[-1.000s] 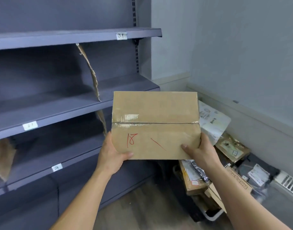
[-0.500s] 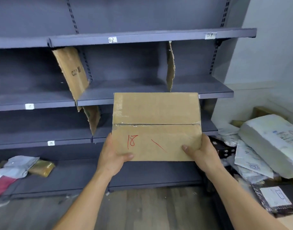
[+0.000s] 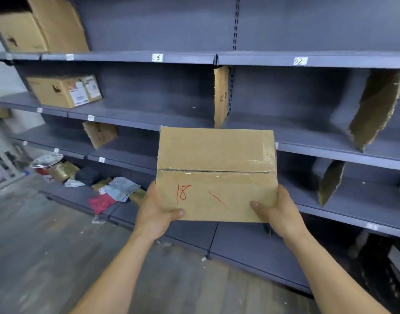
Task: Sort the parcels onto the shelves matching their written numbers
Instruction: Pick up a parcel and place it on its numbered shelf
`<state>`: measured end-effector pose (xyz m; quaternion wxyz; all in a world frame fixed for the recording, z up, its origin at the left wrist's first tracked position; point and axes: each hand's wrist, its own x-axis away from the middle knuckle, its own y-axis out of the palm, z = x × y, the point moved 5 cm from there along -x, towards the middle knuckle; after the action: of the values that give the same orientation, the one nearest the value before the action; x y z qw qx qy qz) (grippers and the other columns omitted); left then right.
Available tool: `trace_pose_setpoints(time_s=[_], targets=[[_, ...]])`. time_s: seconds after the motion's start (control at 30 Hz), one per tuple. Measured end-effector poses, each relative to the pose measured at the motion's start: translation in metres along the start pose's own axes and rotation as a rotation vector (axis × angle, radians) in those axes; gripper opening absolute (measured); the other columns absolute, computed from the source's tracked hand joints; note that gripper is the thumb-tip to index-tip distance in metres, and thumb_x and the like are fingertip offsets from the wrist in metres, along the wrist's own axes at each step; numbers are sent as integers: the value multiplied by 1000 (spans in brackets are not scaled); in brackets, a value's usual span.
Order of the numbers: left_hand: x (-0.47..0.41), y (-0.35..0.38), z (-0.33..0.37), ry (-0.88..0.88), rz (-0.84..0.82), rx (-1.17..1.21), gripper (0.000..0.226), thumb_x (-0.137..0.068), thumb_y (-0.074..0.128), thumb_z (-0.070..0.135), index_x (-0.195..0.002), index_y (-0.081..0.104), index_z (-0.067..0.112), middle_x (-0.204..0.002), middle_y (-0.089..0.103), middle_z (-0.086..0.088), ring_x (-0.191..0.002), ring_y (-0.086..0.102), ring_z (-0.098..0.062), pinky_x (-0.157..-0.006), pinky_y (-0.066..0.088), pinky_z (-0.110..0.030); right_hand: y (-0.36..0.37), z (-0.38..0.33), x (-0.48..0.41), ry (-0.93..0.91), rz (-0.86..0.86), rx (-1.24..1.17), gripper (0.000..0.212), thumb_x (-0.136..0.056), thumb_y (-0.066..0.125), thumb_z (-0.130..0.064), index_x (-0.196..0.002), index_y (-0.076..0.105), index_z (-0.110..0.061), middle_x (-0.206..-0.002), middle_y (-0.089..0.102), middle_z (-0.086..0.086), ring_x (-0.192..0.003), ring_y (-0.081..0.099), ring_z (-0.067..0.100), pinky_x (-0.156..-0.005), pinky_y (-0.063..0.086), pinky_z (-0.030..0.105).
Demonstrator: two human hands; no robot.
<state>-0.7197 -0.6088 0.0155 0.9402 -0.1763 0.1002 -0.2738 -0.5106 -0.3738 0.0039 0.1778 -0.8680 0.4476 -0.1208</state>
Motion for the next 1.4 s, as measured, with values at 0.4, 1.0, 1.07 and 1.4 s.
trace_pose_setpoints(time_s=[0.4,1.0,1.07,1.4], targets=[[-6,-159,-79,-110,243,9,78,-62,88,1,-124,52,30,-116,65,14,-108,59,-3,-79,44,-21,177,-81,-15,-96,-240,27,65,-85,77,-32,-140,42,-27,-124,60,-8,-115,59,20,-100,49,43],[-89,-305,-154,-305,651,-18,81,-57,91,12,-122,51,37,-113,67,16,-105,63,-9,-91,54,-42,413,-195,-136,-248,-630,-6,52,-86,76,-26,-129,48,-31,-109,62,-20,-100,63,7,-82,53,29],[-98,-317,-159,-312,699,-20,81,-59,91,9,-121,50,39,-112,66,19,-103,62,-5,-89,53,-39,436,-208,-148,-274,-677,4,46,-88,74,-24,-124,47,-32,-107,64,-16,-92,64,6,-66,50,22],[-125,-385,-199,-381,812,-48,80,-58,92,8,-119,49,40,-112,67,17,-102,64,-7,-86,53,-35,553,-245,-175,-320,-812,31,54,-82,81,-28,-122,47,-40,-111,65,-19,-108,63,12,-99,52,44]])
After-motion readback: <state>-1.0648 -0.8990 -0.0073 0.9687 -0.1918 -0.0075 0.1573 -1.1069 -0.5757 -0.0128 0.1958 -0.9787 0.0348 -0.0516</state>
